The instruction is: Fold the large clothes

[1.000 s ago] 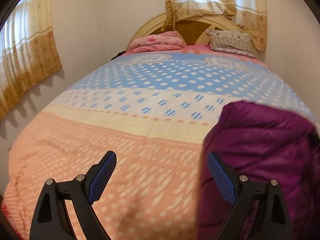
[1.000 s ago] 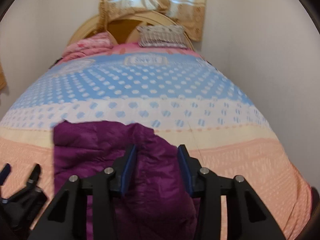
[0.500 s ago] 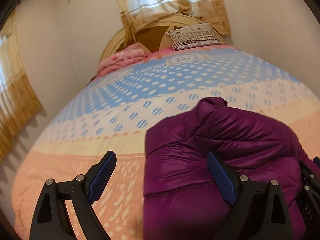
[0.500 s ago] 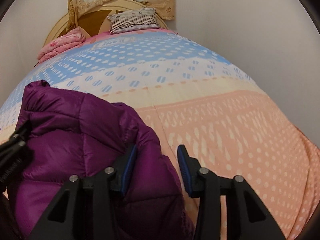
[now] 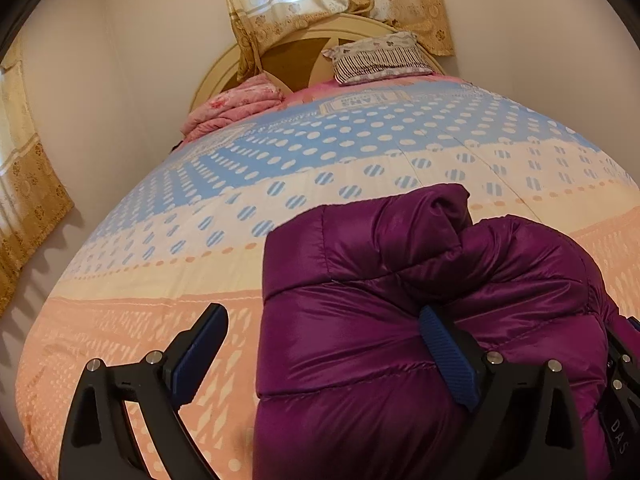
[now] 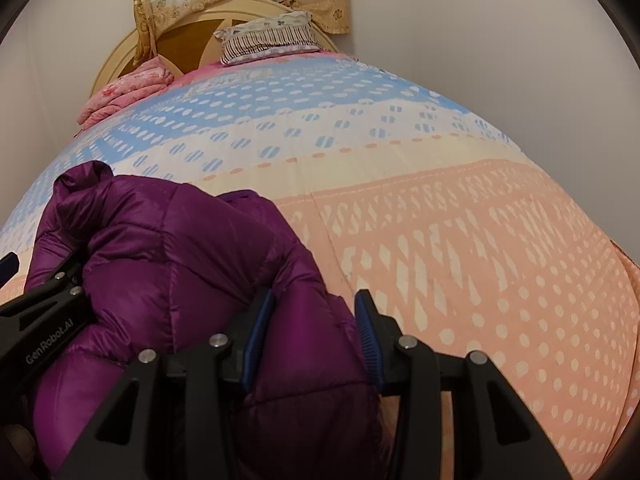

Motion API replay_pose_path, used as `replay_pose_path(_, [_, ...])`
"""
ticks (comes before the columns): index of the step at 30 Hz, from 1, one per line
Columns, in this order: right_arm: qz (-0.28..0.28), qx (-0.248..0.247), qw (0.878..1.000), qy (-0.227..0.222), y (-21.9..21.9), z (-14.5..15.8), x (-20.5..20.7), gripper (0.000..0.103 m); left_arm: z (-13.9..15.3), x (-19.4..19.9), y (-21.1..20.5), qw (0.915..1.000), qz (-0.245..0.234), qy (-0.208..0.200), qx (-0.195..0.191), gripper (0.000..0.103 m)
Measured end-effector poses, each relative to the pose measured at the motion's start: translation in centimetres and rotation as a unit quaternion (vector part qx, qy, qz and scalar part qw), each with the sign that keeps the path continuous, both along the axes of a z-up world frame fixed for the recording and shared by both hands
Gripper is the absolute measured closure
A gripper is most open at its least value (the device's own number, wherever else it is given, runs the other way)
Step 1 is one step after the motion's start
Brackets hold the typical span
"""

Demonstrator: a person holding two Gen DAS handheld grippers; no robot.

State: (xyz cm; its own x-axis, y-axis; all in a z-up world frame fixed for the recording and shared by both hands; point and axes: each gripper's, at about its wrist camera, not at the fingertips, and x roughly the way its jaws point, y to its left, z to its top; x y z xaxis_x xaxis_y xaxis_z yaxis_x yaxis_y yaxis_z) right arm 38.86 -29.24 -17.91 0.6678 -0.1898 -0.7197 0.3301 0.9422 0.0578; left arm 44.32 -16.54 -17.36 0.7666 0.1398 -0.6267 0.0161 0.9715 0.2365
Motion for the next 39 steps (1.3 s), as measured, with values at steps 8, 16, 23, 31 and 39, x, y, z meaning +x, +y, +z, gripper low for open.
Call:
replay_pose_path(8, [0.008, -0.004, 1.000, 0.016, 0.2, -0.6, 0.7, 0.059, -0.8, 0.5, 0.5, 0.9993, -0.008, 0.023, -0.028, 0.006])
replay_pose_path(16, [0.010, -0.006, 1.000, 0.026, 0.1, -0.9, 0.9, 0.058, -1.4, 0.8, 0.6, 0.9985, -0.014, 0.039, -0.036, 0.005])
replay_pose_path(23, [0.007, -0.011, 0.999, 0.030, 0.2, -0.9, 1.0, 0.056, -1.6, 1.0, 0.7, 0.9976, -0.019, 0.050, -0.044, 0.005])
replay_pose_path(31, [0.006, -0.016, 0.999, 0.035, -0.1, -1.0, 1.3, 0.055, -1.9, 1.2, 0.8, 0.9967, -0.024, 0.060, -0.050, 0.005])
replay_pose_path(39, [0.006, -0.018, 0.999, 0.036, 0.0, -1.0, 1.2, 0.055, -2.0, 1.3, 0.9, 0.9965, -0.026, 0.061, -0.051, 0.005])
